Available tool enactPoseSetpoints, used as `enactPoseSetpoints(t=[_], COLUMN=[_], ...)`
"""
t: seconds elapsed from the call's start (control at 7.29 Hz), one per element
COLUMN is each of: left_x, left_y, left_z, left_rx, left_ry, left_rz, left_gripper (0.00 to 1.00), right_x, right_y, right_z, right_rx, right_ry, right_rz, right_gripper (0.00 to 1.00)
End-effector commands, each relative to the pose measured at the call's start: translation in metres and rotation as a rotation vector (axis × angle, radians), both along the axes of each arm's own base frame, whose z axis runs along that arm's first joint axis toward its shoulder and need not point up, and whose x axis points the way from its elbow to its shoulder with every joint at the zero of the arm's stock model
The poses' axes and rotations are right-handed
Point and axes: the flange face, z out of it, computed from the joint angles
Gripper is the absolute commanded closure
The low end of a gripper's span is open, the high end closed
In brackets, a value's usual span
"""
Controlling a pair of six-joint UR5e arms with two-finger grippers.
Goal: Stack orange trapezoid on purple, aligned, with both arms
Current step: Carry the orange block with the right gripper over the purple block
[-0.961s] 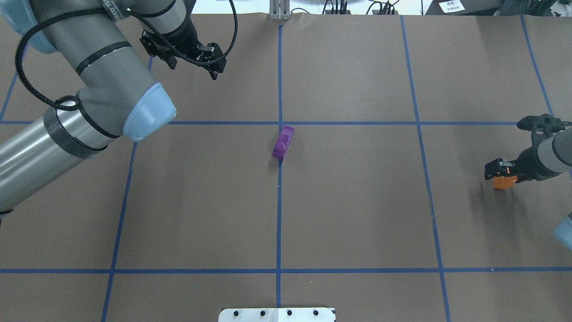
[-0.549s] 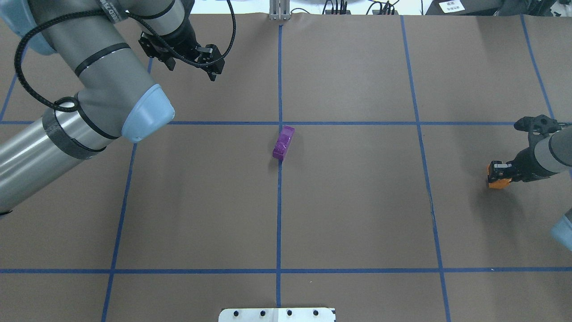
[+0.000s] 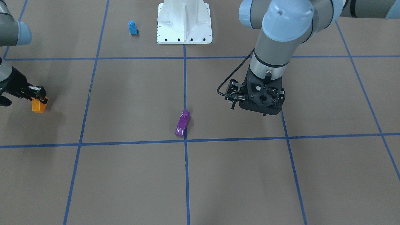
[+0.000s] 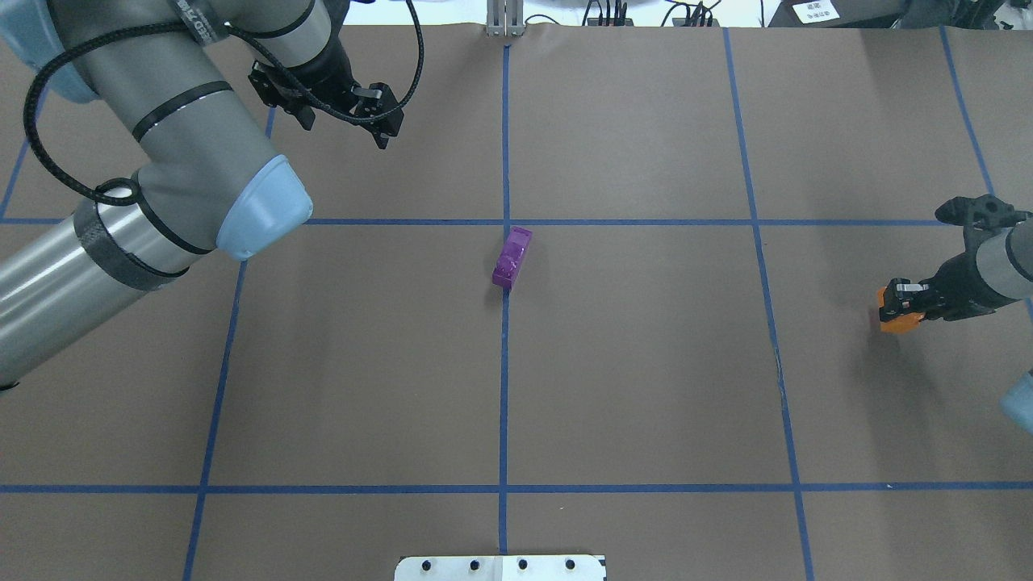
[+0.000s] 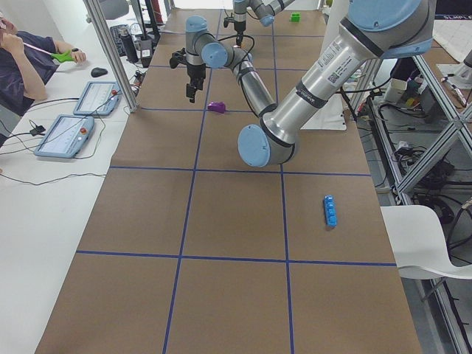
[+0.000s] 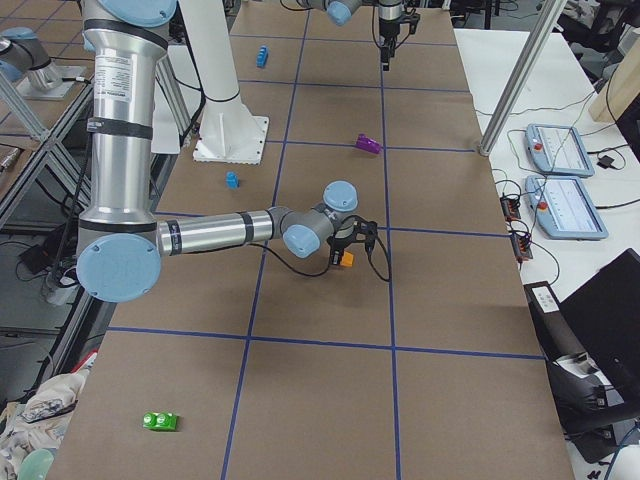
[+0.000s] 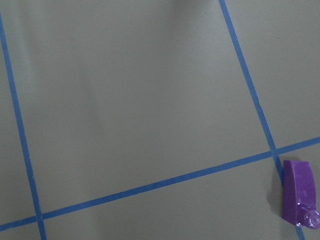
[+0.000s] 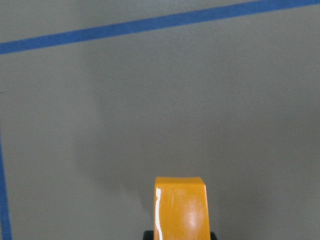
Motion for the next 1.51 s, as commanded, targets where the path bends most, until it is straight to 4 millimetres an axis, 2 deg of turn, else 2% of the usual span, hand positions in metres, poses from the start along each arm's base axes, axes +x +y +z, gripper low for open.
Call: enactPoseSetpoints(t=[0.0, 0.14, 0.27, 0.41, 0.55, 0.69, 0.82, 0.96, 1.1, 1.24, 1.37], left_x=[-0.029, -0.059, -0.096, -0.143, -0.189, -0.225, -0.246, -0.252, -0.252, -0.253, -0.252], left_y=[-0.001, -0.006, -0.016, -0.022, -0.026, -0.027, -0.028, -0.025, -0.022, -0.023, -0.023], left_z=[0.031, 0.061, 0.099, 0.150, 0.198, 0.233, 0.254, 0.267, 0.276, 0.281, 0.287], left_rx=[0.028, 0.048, 0.056, 0.063, 0.089, 0.092, 0.082, 0.067, 0.057, 0.058, 0.054], left_ry=[-0.029, -0.058, -0.078, -0.103, -0.148, -0.177, -0.193, -0.199, -0.203, -0.203, -0.203], left_rz=[0.018, 0.030, 0.068, 0.110, 0.159, 0.179, 0.185, 0.187, 0.195, 0.192, 0.194], left_gripper=[0.00, 0.00, 0.00, 0.00, 0.00, 0.00, 0.00, 0.00, 0.00, 0.00, 0.00], right_x=[-0.033, -0.060, -0.103, -0.153, -0.206, -0.248, -0.286, -0.329, -0.347, -0.357, -0.360], right_y=[-0.049, -0.066, -0.065, -0.060, -0.050, -0.041, -0.051, -0.052, -0.052, -0.045, -0.044], right_z=[-0.079, -0.126, -0.169, -0.221, -0.277, -0.331, -0.387, -0.423, -0.424, -0.419, -0.420], right_rx=[0.025, 0.009, -0.035, -0.070, -0.063, -0.038, -0.111, -0.192, -0.219, -0.195, -0.192], right_ry=[-0.029, -0.056, -0.090, -0.101, -0.042, 0.021, 0.032, 0.038, 0.057, 0.077, 0.077], right_rz=[0.004, 0.021, 0.037, 0.037, 0.046, 0.054, 0.093, 0.148, 0.172, 0.181, 0.182], right_gripper=[1.00, 1.00, 1.00, 1.00, 1.00, 1.00, 1.00, 1.00, 1.00, 1.00, 1.00])
